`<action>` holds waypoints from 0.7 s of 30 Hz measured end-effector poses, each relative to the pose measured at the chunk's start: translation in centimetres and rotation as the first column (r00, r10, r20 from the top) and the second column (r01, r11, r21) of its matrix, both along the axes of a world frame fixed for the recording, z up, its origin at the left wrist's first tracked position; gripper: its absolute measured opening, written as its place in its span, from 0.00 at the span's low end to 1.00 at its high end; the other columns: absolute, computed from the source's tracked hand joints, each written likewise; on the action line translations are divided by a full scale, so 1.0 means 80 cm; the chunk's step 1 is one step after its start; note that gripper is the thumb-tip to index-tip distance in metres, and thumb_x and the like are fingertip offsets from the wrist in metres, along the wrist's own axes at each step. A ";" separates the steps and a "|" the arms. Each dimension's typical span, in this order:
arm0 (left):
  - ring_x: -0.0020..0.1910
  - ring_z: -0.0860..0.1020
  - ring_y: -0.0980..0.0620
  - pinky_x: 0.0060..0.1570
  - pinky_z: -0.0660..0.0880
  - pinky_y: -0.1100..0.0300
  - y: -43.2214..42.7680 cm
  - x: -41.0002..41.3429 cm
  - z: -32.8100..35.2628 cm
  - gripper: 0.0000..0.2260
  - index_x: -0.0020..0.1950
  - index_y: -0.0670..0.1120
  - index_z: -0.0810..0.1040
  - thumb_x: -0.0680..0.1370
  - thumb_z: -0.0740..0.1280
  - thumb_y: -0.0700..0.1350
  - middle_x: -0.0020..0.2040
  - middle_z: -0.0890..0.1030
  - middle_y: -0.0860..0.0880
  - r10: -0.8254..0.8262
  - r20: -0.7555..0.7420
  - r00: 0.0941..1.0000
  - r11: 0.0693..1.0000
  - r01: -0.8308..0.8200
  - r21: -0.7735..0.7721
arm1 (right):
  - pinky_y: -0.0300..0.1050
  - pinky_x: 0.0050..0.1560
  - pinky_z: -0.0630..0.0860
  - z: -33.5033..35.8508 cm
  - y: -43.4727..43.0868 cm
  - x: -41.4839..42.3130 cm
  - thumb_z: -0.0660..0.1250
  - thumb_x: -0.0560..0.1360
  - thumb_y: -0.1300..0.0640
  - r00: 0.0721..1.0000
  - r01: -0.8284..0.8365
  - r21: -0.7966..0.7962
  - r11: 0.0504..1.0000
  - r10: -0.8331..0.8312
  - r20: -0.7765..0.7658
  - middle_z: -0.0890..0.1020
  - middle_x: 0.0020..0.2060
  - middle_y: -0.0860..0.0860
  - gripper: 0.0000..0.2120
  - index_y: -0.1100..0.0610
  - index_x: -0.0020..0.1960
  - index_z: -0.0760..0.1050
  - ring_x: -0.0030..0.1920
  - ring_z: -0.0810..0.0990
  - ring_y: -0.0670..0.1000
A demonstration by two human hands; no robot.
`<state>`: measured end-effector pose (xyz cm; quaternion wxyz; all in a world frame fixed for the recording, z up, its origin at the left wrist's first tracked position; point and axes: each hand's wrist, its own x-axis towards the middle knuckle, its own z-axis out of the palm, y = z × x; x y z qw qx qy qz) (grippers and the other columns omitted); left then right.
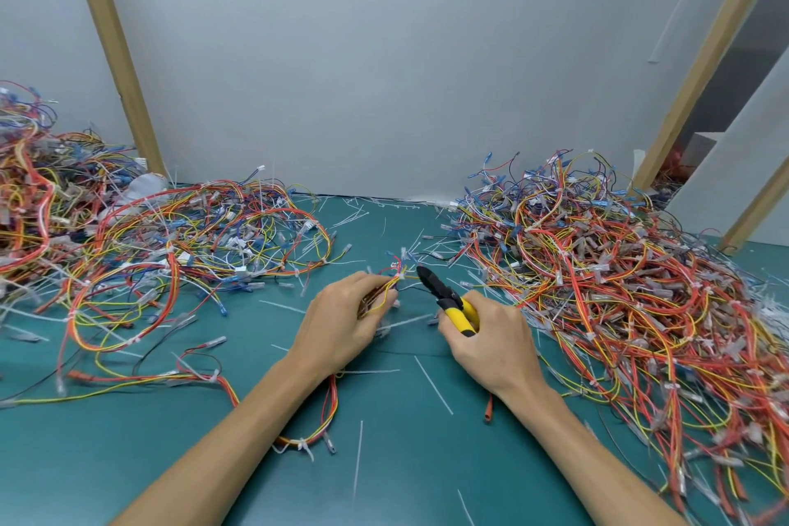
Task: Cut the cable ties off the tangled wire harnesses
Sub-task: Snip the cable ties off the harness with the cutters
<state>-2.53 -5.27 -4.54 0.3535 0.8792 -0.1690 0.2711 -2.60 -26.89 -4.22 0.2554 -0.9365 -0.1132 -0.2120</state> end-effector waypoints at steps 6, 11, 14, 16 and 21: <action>0.58 0.73 0.66 0.61 0.65 0.67 0.019 -0.007 0.018 0.28 0.76 0.54 0.66 0.80 0.48 0.64 0.64 0.75 0.59 -0.192 -0.395 0.898 0.979 0.147 -0.142 | 0.44 0.29 0.62 -0.002 -0.002 -0.003 0.63 0.71 0.37 0.999 -0.003 0.147 0.989 -0.004 0.050 0.68 0.25 0.49 0.21 0.54 0.34 0.65 0.28 0.68 0.48; 0.54 0.78 0.50 0.57 0.69 0.62 0.049 0.007 0.054 0.16 0.66 0.42 0.76 0.84 0.54 0.44 0.55 0.79 0.45 0.044 -0.154 0.987 0.995 -0.029 0.096 | 0.44 0.30 0.62 -0.004 -0.002 0.000 0.68 0.73 0.42 0.998 -0.022 0.193 0.981 0.009 0.067 0.68 0.27 0.48 0.19 0.52 0.35 0.65 0.30 0.68 0.48; 0.52 0.76 0.50 0.55 0.70 0.58 0.050 -0.009 0.051 0.11 0.62 0.41 0.75 0.83 0.57 0.38 0.53 0.78 0.47 0.160 0.034 0.987 0.987 -0.160 0.013 | 0.39 0.30 0.61 -0.005 -0.005 0.003 0.70 0.74 0.45 0.996 -0.047 0.262 0.964 0.027 0.081 0.69 0.28 0.47 0.17 0.48 0.36 0.64 0.31 0.68 0.47; 0.43 0.74 0.55 0.45 0.68 0.62 0.047 -0.032 0.039 0.07 0.53 0.45 0.74 0.82 0.57 0.42 0.44 0.77 0.52 0.196 0.080 0.977 0.979 -0.190 -0.076 | 0.37 0.31 0.64 -0.003 -0.005 0.002 0.68 0.75 0.44 0.992 -0.096 0.342 0.935 0.063 0.108 0.71 0.29 0.48 0.13 0.48 0.39 0.68 0.32 0.70 0.47; 0.26 0.64 0.48 0.30 0.63 0.51 0.037 -0.061 0.028 0.14 0.34 0.47 0.63 0.78 0.52 0.50 0.26 0.62 0.51 0.090 0.058 0.994 0.993 -0.095 0.075 | 0.49 0.40 0.78 0.002 0.001 -0.003 0.61 0.76 0.41 0.979 -0.185 0.657 0.730 0.195 0.059 0.83 0.37 0.51 0.15 0.50 0.50 0.79 0.37 0.84 0.49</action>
